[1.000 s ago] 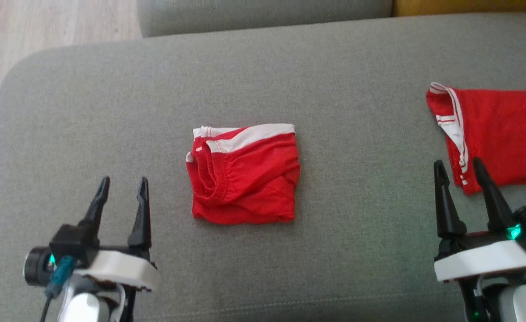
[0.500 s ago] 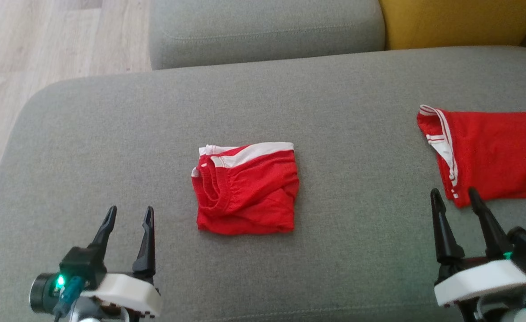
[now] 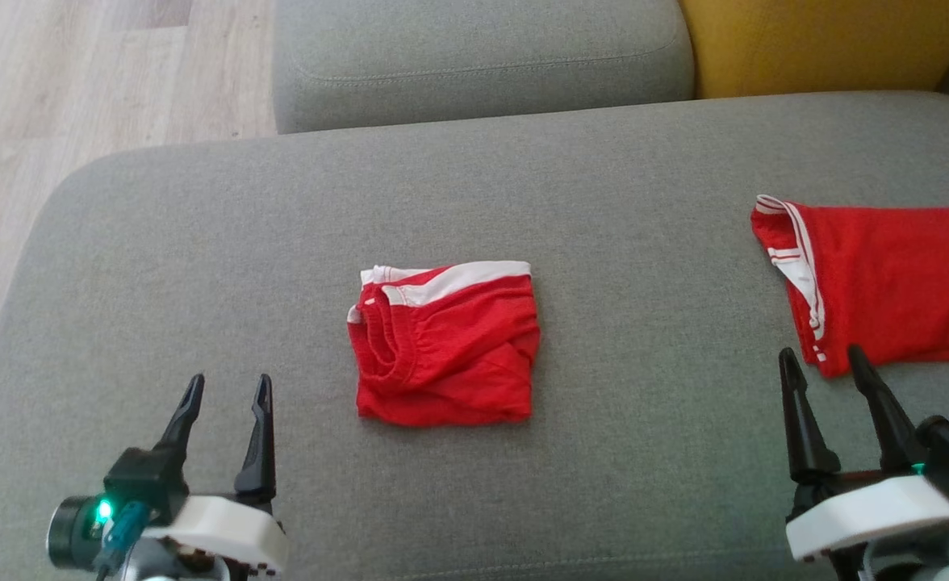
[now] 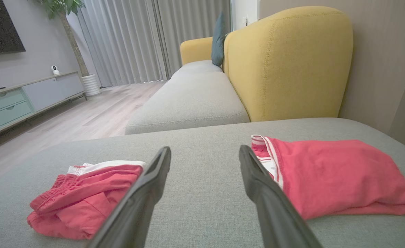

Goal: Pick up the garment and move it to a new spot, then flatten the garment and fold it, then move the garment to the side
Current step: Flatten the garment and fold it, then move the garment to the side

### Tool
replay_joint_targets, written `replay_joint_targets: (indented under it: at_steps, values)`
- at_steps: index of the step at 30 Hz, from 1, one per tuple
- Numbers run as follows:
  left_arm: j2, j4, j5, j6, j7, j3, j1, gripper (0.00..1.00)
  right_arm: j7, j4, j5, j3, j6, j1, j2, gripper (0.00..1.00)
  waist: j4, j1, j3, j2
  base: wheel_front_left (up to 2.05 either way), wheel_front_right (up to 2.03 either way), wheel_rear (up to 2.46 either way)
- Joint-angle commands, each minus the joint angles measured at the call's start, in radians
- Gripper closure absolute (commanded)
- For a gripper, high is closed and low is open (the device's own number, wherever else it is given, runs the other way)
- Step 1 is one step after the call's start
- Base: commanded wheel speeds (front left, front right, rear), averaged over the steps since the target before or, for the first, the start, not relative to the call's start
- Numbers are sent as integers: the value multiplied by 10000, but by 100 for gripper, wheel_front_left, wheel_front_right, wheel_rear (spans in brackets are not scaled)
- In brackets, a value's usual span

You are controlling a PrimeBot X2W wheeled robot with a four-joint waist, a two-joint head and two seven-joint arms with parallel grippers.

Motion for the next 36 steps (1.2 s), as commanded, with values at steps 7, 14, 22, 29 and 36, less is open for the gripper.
replay_joint_targets:
  at_steps: [7, 14, 22, 29, 36]
  values:
    - [209, -297, -21, 127, -45, 272, -422, 0, 94, -469, -35, 186, -7, -230, -64, 0, 52, 1, 47, -1, 0, 0, 0]
    - [213, -266, -37, 165, -123, 195, -488, 0, 129, -477, -43, 150, -7, -199, -53, 0, 109, 1, 82, -1, 0, 0, 0]
    - [176, -282, -8, 191, -250, 56, -688, 0, 199, -321, -15, 47, -7, -259, -50, 0, 374, 1, 143, -1, 0, 0, 0]
    - [111, -295, 25, 134, -532, -83, -1299, 0, 410, 282, 117, -99, -7, -529, -113, 0, 1199, 1, 597, -1, 0, 0, 0]
    - [-141, -317, 22, 74, -808, -292, -2047, 0, 606, 1570, 371, 191, -7, -1496, -271, 0, 2243, 1, 1290, -1, 0, 0, 0]
